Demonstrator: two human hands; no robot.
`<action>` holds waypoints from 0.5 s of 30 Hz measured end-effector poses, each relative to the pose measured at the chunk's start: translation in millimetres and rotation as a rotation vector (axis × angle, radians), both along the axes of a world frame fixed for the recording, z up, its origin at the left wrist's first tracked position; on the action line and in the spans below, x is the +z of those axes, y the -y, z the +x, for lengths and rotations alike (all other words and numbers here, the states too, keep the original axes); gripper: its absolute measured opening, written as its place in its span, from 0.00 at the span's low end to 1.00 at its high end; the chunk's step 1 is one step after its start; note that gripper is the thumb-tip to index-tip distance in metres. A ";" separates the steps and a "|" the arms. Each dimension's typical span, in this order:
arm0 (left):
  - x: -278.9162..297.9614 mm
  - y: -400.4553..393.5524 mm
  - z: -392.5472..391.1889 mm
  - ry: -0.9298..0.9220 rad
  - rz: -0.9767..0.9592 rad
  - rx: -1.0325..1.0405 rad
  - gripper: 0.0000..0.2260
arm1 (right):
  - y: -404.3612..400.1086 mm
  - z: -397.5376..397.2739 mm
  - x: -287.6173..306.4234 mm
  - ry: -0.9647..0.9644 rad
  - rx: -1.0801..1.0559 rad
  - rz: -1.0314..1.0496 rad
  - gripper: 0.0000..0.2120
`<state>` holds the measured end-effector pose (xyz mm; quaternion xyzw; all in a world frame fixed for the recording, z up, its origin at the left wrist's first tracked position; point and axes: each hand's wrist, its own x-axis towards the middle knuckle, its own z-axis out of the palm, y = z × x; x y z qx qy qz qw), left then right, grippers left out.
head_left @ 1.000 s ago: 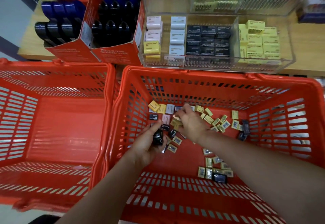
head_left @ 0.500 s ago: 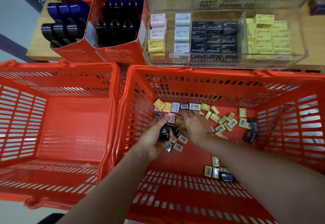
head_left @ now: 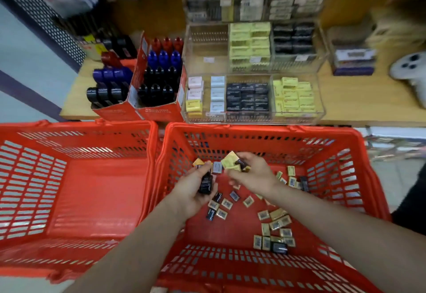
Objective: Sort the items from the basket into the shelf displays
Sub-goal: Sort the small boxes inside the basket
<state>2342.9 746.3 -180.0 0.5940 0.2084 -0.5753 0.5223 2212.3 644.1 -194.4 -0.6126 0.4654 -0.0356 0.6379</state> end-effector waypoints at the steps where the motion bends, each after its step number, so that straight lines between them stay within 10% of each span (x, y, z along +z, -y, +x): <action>1: 16.8 4.0 -2.3 0.025 -0.012 -0.013 0.09 | 2.8 -3.7 26.8 0.060 0.001 0.009 0.22; 15: 211.8 53.2 -37.8 0.143 -0.546 -0.129 0.16 | 28.2 -42.6 261.6 0.283 0.085 -0.305 0.23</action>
